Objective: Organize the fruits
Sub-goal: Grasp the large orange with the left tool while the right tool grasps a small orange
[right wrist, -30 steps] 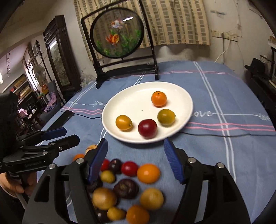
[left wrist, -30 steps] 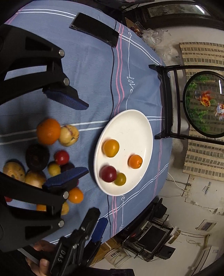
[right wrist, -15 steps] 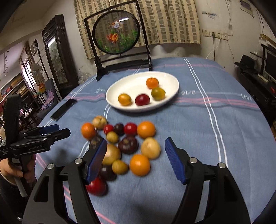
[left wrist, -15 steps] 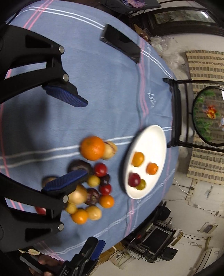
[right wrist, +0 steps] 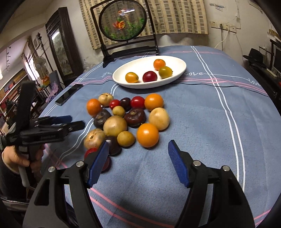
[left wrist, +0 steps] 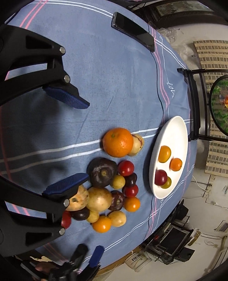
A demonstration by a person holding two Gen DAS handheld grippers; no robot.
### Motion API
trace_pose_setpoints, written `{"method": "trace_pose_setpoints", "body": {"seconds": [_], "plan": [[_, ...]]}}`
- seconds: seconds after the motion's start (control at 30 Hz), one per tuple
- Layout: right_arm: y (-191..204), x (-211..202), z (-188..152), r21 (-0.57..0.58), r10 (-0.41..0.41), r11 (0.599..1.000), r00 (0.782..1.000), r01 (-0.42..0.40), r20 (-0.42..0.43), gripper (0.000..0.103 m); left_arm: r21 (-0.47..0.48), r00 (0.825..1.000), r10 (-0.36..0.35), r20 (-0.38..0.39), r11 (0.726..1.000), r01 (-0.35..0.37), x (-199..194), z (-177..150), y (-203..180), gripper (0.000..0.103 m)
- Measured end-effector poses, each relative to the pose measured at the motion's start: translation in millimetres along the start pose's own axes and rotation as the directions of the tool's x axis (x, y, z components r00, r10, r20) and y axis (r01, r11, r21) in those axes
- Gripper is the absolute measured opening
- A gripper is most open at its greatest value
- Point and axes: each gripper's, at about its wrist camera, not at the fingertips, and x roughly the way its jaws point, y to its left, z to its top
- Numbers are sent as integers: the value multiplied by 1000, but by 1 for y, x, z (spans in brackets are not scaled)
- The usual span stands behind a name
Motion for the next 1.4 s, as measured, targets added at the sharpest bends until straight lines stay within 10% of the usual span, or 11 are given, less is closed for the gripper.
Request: {"method": "trace_pose_setpoints", "body": {"seconds": [0.43,0.53,1.17,1.4], "plan": [[4,2,-1,-6,41,999,999,-41,-9,71,92,998,55,28,994,-57,39,44,-1,74],[3,3,0,-1,38,999,999,-38,-16,71,69,999,-41,-2,997,41,46,49,2,44],[-15,30,-3,-22,-54,998,992,52,-118,70,20,999,-35,32,999,35,13,20,7,43],[-16,47,16,7,-47,999,992,48,-118,43,19,999,-32,23,999,31,12,15,7,44]]}}
